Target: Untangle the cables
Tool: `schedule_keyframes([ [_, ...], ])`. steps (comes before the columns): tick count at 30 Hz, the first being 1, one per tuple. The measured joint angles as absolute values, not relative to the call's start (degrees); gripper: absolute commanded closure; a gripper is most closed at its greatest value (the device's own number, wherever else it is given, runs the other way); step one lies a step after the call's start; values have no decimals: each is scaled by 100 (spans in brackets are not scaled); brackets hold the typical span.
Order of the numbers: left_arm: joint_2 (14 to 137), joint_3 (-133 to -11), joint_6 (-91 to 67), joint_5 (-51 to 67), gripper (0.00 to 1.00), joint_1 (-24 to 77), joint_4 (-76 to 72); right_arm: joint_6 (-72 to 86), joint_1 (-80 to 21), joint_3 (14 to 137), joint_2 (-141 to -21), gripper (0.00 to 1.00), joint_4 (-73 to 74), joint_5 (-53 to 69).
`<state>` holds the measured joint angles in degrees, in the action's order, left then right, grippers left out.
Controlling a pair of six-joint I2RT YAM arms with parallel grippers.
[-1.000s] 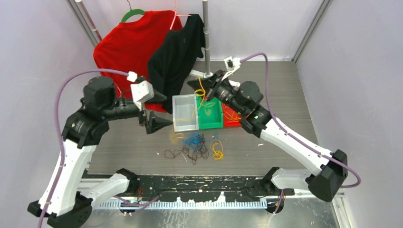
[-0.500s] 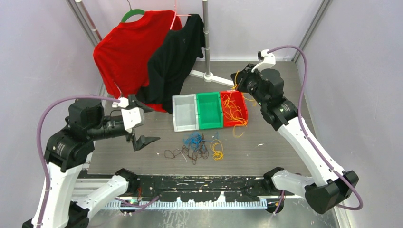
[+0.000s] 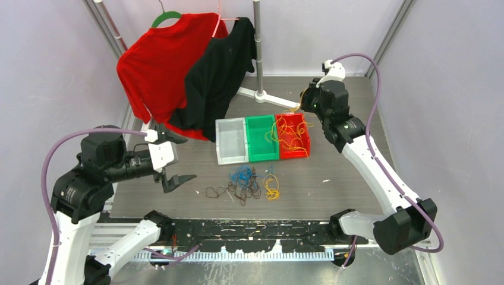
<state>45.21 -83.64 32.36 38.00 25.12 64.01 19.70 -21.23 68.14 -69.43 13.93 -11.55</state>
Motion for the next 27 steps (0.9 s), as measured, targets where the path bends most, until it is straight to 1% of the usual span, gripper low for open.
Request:
schedule_keyframes([
  [10, 4475, -8342, 3345, 3750, 0, 2512, 6416, 2320, -1581, 7065, -7293, 99, 1380, -913],
  [14, 4475, -8342, 3347, 3750, 1, 2512, 6414, 2766, -1122, 7072, -7293, 99, 1369, -495],
  [20, 4475, -8296, 3356, 3750, 1, 2512, 6414, 3817, -233, 7072, -7293, 99, 928, 611],
  [23, 4475, -8259, 3363, 3750, 1, 2512, 6412, 4119, -123, 7096, -7293, 99, 762, 967],
  [27, 4475, -8224, 3367, 3752, 0, 2512, 6407, 4213, -152, 7116, -7293, 99, 773, 1092],
])
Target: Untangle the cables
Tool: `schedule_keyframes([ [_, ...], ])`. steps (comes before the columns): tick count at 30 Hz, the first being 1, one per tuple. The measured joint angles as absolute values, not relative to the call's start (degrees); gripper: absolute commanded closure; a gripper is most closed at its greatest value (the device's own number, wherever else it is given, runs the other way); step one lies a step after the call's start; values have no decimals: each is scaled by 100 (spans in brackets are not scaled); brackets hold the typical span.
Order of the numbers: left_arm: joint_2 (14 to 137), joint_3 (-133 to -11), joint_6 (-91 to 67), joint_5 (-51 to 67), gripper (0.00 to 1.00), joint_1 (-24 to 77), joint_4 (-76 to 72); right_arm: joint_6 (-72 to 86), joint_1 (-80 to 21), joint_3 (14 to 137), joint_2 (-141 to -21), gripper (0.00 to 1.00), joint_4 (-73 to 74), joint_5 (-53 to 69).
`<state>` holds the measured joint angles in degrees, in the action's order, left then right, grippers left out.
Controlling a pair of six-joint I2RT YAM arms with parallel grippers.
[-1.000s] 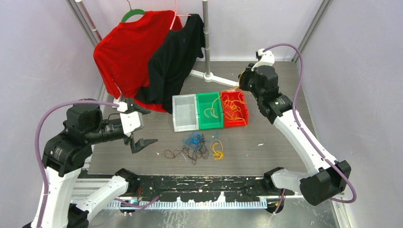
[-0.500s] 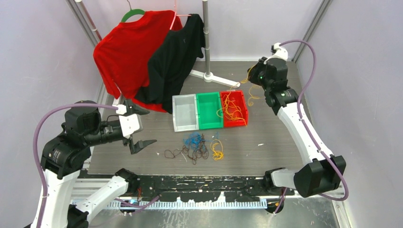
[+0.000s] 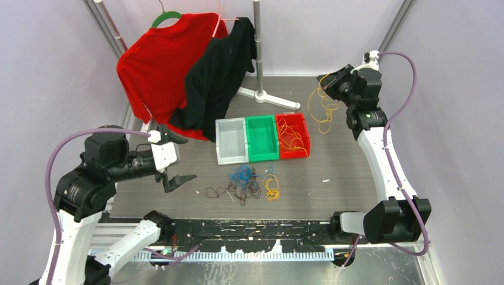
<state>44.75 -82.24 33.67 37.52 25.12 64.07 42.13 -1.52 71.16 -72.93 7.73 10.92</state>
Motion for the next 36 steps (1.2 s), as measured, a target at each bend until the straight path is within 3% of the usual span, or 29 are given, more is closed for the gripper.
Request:
schedule_keyframes([
  [17, 4484, -8224, 3367, 3750, 1, 2512, 6375, 4014, -285, 6934, -7719, 99, 1046, 891],
  [36, 4508, -8224, 3358, 3708, 1, 2512, 6357, 3739, -1409, 6796, -8322, 99, 1066, 489],
])
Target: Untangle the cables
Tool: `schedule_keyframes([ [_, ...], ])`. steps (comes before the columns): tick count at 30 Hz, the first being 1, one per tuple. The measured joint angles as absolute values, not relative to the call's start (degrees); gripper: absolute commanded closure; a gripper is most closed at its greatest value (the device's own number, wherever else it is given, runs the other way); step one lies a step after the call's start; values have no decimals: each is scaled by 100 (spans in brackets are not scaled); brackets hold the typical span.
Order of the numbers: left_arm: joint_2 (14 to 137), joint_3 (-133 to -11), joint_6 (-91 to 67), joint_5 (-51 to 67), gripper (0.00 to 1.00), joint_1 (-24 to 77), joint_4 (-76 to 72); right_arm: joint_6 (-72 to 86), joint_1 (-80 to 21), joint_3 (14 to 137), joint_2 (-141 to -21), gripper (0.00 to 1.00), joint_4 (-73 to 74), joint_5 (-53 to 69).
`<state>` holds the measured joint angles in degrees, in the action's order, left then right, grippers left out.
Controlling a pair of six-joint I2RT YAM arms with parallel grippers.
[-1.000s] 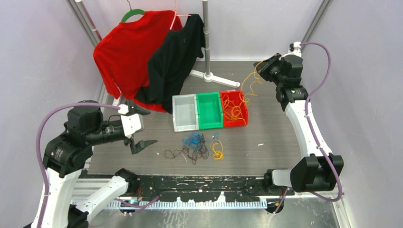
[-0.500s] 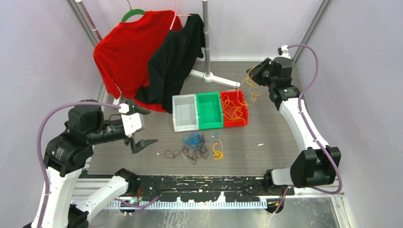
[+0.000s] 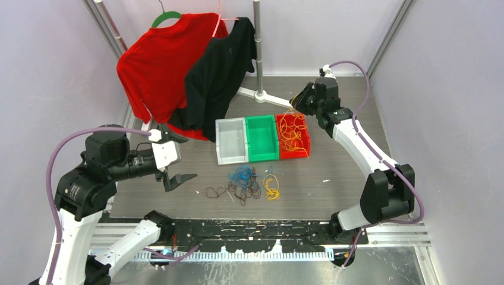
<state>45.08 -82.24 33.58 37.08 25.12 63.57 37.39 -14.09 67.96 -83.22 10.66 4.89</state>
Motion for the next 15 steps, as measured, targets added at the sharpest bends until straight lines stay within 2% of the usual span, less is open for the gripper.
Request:
schedule_keyframes([
  [15, 4473, -8224, 3415, 3680, 1, 2512, 6368, 3763, -1372, 6049, -8927, 99, 681, 220],
])
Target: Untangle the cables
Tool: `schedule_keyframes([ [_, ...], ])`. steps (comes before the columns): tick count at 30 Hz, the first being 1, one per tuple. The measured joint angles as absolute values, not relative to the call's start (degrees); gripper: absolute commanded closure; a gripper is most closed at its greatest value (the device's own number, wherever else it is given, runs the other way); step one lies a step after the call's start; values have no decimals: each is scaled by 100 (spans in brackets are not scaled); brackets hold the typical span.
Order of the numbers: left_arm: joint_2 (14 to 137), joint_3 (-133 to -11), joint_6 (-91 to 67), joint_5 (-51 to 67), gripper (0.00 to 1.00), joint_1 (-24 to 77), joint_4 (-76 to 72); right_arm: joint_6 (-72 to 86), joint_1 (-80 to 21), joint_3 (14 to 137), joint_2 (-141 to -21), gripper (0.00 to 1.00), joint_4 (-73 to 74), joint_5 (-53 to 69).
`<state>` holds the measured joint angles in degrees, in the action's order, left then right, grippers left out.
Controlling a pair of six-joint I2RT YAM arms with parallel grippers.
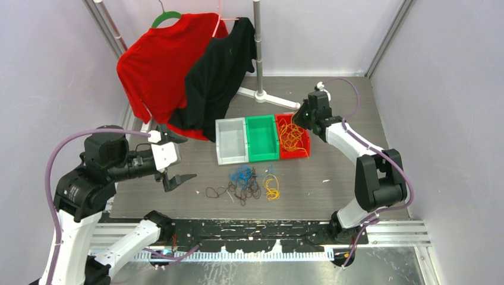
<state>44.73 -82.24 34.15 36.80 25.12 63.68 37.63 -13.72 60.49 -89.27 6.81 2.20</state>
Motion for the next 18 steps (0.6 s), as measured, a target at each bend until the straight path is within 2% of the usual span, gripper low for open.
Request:
schedule_keyframes([
  [5, 4473, -8224, 3474, 3660, 1, 2512, 6368, 3669, -1363, 5894, -9017, 98, 751, -97],
  [13, 4482, -8224, 3492, 3662, 0, 2512, 6368, 3301, -1365, 5902, -9074, 90, 878, -582],
  [18, 4506, -8224, 3498, 3658, 1, 2512, 6370, 3089, -1372, 6136, -9535, 83, 982, -659],
])
